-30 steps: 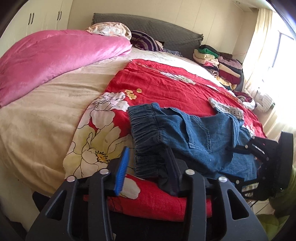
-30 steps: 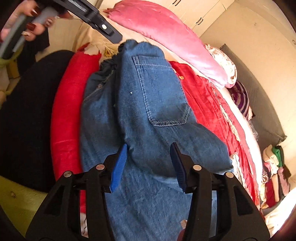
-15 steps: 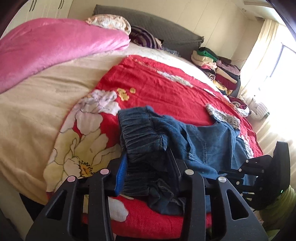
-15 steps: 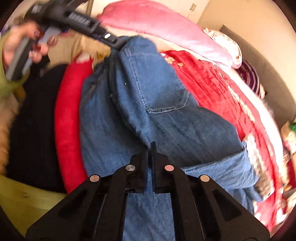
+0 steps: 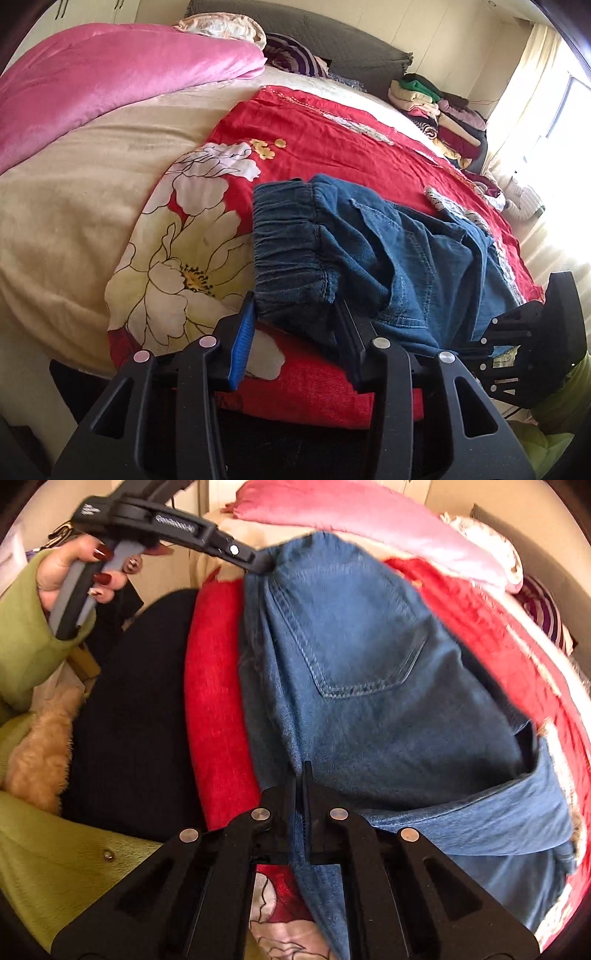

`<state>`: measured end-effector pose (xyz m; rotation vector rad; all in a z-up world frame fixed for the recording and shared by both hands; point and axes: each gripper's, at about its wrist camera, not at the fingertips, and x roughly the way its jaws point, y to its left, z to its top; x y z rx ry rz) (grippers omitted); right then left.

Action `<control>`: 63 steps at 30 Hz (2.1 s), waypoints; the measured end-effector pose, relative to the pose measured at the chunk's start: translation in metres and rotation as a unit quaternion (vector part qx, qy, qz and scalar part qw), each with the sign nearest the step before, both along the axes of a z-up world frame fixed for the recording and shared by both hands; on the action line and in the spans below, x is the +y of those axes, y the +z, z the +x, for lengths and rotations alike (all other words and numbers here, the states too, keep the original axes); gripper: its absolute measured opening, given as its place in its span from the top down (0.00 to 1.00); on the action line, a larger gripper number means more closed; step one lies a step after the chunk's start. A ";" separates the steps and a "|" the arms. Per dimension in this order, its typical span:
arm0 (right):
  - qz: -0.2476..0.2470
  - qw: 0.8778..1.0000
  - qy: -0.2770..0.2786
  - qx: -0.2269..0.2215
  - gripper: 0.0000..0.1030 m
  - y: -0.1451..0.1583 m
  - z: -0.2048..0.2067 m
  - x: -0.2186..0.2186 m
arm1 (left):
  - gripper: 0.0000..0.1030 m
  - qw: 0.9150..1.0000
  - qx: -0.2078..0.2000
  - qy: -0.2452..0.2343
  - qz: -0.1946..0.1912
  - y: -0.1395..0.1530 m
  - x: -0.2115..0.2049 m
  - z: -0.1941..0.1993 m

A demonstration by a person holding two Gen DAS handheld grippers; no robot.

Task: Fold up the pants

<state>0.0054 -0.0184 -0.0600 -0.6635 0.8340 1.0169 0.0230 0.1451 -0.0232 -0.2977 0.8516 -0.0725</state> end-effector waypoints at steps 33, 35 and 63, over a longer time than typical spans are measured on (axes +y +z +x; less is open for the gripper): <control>0.122 0.988 -0.078 0.061 0.69 0.034 0.024 -0.024 | 0.53 0.992 0.001 -0.037 0.123 0.003 -0.063 0.014; 0.108 0.988 -0.095 0.059 0.67 0.029 0.029 -0.020 | 0.53 0.992 0.001 -0.037 0.121 0.003 -0.063 0.013; 0.131 0.975 -0.173 0.041 0.41 0.046 0.042 -0.054 | 0.39 0.993 -0.019 -0.026 0.116 0.021 -0.064 0.005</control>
